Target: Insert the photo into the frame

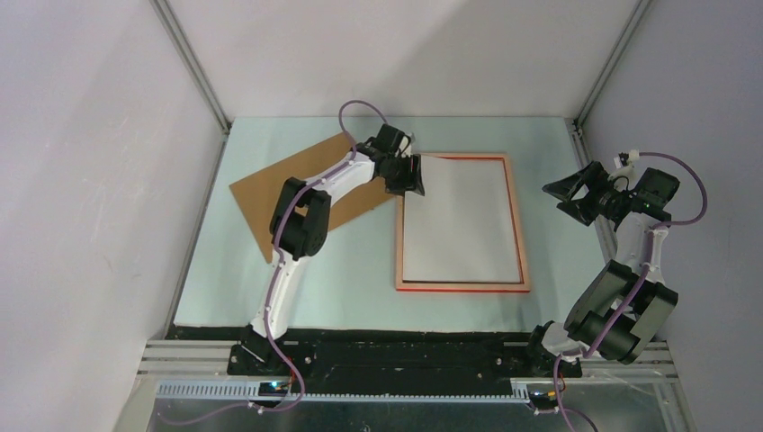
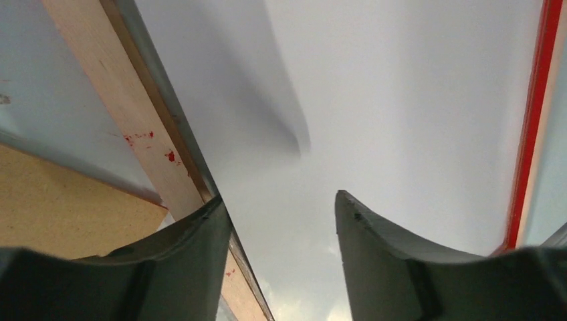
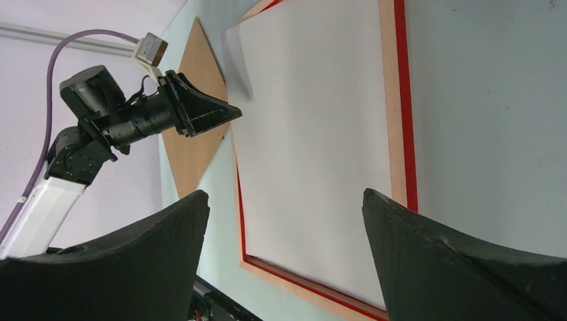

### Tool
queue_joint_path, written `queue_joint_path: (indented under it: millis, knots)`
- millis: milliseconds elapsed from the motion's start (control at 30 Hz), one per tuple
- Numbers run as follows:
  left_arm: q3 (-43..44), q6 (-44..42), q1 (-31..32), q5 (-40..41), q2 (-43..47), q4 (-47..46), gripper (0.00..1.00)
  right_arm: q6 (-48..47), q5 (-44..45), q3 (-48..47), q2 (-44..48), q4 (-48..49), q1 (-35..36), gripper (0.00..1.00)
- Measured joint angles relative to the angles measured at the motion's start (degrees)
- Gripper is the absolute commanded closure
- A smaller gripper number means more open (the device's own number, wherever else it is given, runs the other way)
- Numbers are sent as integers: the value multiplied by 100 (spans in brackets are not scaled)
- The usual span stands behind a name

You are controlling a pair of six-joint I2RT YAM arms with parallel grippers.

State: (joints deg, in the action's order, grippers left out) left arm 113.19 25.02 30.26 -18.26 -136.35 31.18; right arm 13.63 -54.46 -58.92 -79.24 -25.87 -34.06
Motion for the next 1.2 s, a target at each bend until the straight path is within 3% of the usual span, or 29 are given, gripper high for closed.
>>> queue_joint_path:
  millis: [367, 500, 567, 700, 967, 1200]
  knots:
    - [-308, -105, 48, 328, 507, 44, 2, 0, -2, 0, 0, 0, -2, 11]
    - [-481, -205, 46, 520, 820, 122, 0, -26, 2, 0, 0, 0, 4, 8]
    - [-590, -315, 42, 660, 1062, 157, 0, -81, 52, 0, 7, 0, 44, 1]
    - [-940, -708, 42, 1075, 1679, 157, 0, -308, 461, 9, 162, -4, 234, 1]
    - [-2284, -1910, -136, 2232, 3195, 63, 0, -964, 1602, 11, 883, 151, 1746, 0]
    - [-3622, -2068, -1451, 2312, 3766, 114, 0, -1495, 2520, -83, 726, 409, 3591, 1]
